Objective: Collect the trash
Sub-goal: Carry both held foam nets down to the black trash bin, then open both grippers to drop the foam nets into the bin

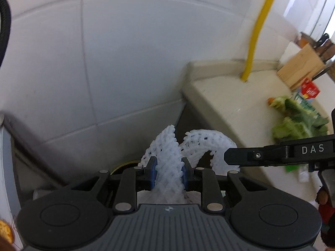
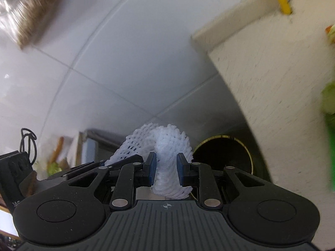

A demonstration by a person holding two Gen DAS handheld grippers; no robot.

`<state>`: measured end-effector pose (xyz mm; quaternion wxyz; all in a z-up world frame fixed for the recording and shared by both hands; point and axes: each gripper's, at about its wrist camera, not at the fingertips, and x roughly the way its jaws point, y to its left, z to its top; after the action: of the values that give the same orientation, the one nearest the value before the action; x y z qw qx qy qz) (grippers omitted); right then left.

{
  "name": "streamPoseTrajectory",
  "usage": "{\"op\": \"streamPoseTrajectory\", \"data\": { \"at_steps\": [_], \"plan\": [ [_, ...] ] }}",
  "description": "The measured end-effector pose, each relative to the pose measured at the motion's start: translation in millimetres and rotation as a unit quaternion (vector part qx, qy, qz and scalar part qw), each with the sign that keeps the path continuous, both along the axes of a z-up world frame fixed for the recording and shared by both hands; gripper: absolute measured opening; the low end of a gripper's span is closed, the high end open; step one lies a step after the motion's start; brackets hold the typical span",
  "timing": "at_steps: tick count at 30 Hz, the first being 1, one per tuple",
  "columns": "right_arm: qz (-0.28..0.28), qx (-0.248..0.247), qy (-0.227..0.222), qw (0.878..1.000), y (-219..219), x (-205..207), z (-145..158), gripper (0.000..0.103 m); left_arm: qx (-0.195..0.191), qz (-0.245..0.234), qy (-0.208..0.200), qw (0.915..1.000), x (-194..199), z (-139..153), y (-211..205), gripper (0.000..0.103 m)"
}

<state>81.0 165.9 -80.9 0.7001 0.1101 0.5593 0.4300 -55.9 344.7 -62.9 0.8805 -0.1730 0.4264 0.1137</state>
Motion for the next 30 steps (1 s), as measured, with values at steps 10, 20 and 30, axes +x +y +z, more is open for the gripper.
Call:
{"op": "streamPoseTrajectory", "data": {
  "at_steps": [10, 20, 30],
  "plan": [
    [0.007, -0.053, 0.009, 0.999, 32, 0, -32, 0.042, -0.007, 0.005, 0.055, 0.9984, 6, -35, 11, 0.039],
    [0.004, -0.079, 0.032, 0.996, 44, 2, -57, 0.052, -0.007, 0.009, 0.082, 0.9966, 11, -50, 23, 0.054],
    [-0.016, -0.067, 0.017, 0.997, 37, -1, -39, 0.058, -0.011, -0.001, 0.061, 0.9981, 14, -41, 28, 0.054]
  ]
}}
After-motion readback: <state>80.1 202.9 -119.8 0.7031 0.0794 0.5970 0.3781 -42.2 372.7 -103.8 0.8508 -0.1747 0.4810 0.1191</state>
